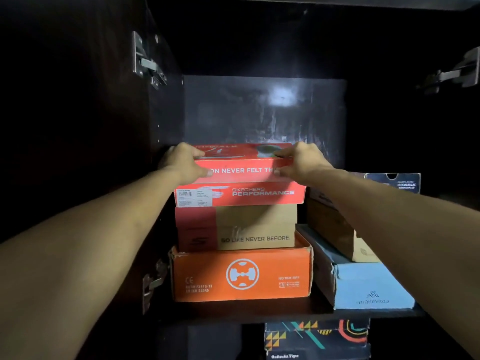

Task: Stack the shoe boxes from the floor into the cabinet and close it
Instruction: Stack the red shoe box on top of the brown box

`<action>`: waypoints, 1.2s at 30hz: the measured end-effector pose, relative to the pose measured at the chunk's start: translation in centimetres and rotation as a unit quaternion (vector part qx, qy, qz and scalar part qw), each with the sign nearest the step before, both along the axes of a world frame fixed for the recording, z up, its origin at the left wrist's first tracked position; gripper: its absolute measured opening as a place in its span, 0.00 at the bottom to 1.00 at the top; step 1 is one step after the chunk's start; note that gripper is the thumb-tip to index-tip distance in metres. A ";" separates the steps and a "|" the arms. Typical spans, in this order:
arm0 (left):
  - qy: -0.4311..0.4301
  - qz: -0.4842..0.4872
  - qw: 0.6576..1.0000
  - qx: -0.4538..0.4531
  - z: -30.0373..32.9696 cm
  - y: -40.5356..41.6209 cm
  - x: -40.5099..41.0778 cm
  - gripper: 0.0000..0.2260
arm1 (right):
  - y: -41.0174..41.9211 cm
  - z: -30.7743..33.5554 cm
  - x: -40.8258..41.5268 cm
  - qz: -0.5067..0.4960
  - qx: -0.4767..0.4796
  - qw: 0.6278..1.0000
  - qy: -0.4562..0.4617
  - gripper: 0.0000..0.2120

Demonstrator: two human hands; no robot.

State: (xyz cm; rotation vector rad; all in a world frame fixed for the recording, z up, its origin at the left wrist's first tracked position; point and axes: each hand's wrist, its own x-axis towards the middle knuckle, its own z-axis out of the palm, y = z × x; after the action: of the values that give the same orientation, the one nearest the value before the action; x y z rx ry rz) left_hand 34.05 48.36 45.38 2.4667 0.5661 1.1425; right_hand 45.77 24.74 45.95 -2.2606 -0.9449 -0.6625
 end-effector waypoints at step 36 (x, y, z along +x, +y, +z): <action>0.176 -0.026 0.965 0.194 -6.6 -5.2 0.7 0.28 | -1.5 -3.4 -0.5 -0.016 -0.203 0.979 -0.003 0.33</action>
State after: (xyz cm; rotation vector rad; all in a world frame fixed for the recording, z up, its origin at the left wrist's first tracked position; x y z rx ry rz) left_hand 34.76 43.17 38.82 3.0347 0.3937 0.8617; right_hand 45.30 23.28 42.54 -2.6352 -1.1314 -0.5248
